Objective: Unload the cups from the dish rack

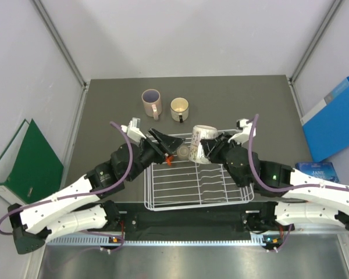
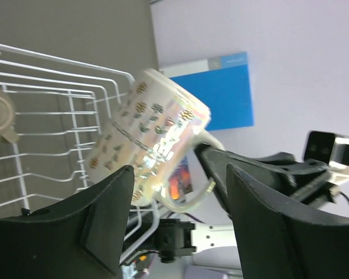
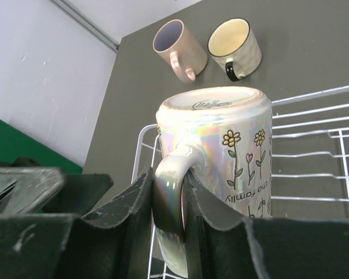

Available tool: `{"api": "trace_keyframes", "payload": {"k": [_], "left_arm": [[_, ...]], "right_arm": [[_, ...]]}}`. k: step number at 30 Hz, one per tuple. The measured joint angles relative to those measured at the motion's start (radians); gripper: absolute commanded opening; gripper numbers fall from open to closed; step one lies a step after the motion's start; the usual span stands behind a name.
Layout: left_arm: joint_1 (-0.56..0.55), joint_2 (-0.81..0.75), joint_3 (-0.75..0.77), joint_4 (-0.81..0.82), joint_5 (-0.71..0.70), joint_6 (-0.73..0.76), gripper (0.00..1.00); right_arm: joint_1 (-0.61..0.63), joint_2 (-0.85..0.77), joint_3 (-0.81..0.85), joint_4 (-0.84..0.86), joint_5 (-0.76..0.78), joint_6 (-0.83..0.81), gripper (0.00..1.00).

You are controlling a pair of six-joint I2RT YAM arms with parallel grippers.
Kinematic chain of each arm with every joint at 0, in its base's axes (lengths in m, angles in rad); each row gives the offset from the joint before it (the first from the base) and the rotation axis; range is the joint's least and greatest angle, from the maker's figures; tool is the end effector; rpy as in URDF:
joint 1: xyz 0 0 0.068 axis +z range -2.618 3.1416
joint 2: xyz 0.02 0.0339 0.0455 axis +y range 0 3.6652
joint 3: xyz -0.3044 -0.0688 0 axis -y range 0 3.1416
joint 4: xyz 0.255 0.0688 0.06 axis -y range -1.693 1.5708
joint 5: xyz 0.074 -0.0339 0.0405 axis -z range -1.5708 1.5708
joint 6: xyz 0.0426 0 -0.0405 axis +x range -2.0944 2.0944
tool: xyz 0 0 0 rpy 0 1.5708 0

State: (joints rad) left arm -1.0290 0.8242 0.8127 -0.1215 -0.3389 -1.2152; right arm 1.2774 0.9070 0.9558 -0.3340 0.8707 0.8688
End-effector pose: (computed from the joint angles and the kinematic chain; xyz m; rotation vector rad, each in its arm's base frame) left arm 0.1060 -0.1487 0.3789 -0.4550 1.8457 -1.3429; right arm 0.0837 0.1644 0.3971 0.2368 1.7989 0.7471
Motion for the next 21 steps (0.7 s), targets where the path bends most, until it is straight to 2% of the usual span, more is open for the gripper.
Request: {"api": "trace_keyframes", "payload": {"k": [5, 7, 13, 21], "left_arm": [[0.0, -0.039, -0.015, 0.041, 0.019, -0.066, 0.84], [0.0, -0.056, -0.035, 0.077, 0.026, -0.092, 0.86], [0.0, -0.027, -0.075, 0.187, 0.052, -0.149, 0.85], [0.0, 0.079, -0.104, 0.324, 0.057, -0.169, 0.83]], "right_arm": [[-0.098, 0.019, 0.0, 0.067, -0.084, -0.04, 0.0], [-0.157, 0.021, 0.0, 0.099, -0.125, -0.042, 0.0], [-0.296, 0.047, 0.0, 0.219, -0.224, -0.047, 0.0], [-0.313, 0.119, 0.001, 0.31, -0.349, -0.042, 0.0]]}}
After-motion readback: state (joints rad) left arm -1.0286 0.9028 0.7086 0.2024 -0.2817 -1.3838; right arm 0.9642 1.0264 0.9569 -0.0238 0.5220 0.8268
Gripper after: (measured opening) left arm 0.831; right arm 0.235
